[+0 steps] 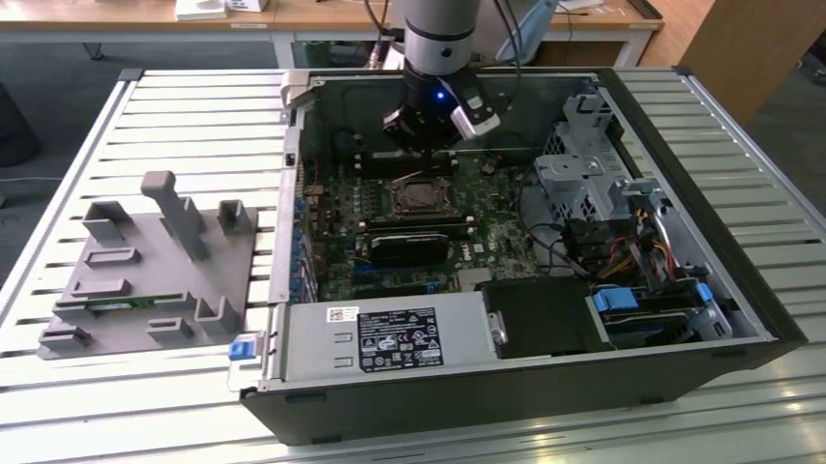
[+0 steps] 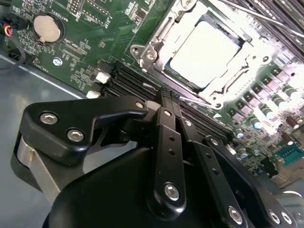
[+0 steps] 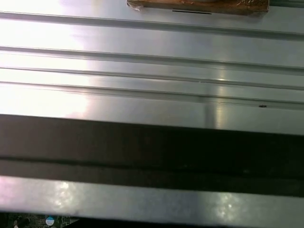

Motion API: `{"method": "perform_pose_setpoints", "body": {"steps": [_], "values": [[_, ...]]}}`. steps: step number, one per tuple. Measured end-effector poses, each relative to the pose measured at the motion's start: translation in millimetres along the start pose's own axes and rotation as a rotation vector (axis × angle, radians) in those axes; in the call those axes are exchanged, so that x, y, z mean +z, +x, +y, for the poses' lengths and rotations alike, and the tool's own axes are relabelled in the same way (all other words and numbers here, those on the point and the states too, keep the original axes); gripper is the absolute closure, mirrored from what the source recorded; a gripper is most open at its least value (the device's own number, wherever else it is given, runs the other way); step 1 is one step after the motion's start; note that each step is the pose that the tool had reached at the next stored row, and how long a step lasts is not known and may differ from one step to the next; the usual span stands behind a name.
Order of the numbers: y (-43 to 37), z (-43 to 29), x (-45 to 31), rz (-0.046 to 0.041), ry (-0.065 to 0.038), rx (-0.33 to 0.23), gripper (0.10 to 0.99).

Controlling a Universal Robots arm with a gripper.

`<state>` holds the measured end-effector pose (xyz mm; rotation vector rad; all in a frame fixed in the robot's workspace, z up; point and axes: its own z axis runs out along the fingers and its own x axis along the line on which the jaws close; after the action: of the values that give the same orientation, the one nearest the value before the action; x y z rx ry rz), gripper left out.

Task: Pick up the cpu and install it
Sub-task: 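Install the first cpu locking lever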

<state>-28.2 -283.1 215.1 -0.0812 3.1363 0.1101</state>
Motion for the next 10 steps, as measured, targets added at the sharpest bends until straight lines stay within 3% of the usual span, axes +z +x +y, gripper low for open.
{"method": "perform_pose_setpoints", "body": {"steps": [10], "values": [[-3.9, -0.9, 10.5, 0.0002, 0.0, 0.0, 0.98]]}}
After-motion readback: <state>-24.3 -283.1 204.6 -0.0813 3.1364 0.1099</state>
